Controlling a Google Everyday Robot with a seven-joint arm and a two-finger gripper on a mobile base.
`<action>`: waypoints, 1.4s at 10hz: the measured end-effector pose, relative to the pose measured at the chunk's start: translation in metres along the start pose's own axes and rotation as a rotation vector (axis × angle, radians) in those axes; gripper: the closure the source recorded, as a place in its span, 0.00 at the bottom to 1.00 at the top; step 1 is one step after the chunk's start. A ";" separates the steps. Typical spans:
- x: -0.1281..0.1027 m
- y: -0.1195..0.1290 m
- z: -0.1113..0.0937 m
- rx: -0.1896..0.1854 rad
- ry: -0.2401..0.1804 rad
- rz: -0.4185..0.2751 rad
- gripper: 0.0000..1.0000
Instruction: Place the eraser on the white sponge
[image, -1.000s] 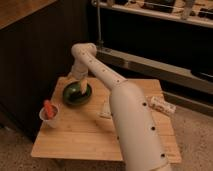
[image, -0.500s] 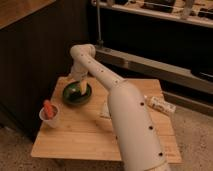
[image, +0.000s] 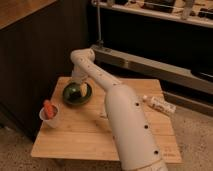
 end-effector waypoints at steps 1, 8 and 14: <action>0.004 0.001 0.008 -0.002 -0.001 -0.006 0.20; 0.012 0.003 0.035 0.015 -0.001 -0.027 0.20; 0.015 0.007 0.058 -0.027 -0.010 0.002 0.50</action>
